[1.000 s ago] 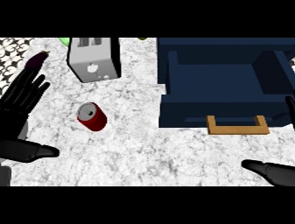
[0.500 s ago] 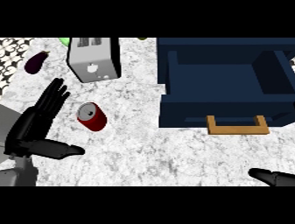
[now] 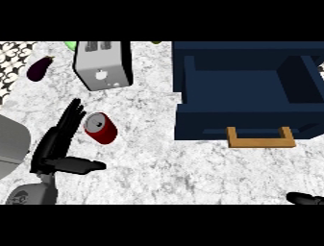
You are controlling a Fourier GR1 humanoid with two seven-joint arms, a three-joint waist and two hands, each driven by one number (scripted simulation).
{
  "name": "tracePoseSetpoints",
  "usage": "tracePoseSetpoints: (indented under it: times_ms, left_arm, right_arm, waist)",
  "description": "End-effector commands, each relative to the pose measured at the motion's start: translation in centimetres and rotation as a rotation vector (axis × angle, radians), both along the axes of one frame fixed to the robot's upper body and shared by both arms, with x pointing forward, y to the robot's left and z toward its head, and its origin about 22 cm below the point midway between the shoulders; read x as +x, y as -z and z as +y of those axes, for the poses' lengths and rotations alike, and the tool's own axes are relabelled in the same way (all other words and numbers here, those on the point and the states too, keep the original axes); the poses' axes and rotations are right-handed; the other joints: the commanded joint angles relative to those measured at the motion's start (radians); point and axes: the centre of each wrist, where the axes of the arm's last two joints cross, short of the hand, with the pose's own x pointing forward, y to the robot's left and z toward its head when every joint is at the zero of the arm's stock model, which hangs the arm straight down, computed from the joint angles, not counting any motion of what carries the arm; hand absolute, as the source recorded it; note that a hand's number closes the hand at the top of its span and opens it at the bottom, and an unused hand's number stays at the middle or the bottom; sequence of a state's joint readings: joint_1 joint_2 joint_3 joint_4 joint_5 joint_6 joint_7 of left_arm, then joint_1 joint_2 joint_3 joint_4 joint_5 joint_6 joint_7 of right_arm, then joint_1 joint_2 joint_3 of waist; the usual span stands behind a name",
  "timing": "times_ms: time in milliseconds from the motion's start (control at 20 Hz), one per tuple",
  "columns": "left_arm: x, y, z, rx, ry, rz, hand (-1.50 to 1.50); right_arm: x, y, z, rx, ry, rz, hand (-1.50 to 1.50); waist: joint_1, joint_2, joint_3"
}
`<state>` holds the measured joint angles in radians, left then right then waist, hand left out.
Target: Pick up the can, place it into the drawer and close the drawer
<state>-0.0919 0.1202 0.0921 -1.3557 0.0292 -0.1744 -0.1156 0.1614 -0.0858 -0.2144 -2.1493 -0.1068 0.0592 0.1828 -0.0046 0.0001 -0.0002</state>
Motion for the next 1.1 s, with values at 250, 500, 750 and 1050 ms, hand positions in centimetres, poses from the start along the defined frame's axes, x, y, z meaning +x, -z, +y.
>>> tracePoseSetpoints:
  times_ms: [250, 500, 750, 1050]
  left_arm:
    - [-0.1, 3.7, 1.3, 0.014, -0.055, 0.018, -1.5]
    - [2.3, 6.0, -0.2, 0.02, -0.047, 0.068, -1.5]
    - [2.4, 8.3, 1.0, -0.018, -0.072, 0.081, -1.5]
    - [3.7, 9.0, 3.5, -0.022, -0.096, 0.087, -1.5]
  right_arm:
    - [-0.8, -0.3, 0.1, -0.002, 0.0, -0.005, -1.5]
    - [0.0, -0.5, 0.0, 0.005, -0.012, -0.001, -1.5]
    - [-1.8, -0.4, -1.3, -0.028, 0.0, 0.007, -1.5]
    - [-1.3, -3.2, 1.2, -0.022, -0.015, -0.025, -1.5]
  waist:
    - [0.002, -0.001, 0.0]
    - [-0.001, 0.001, 0.0]
    - [-0.006, 0.001, 0.0]
    - [-0.013, 0.005, -0.002]
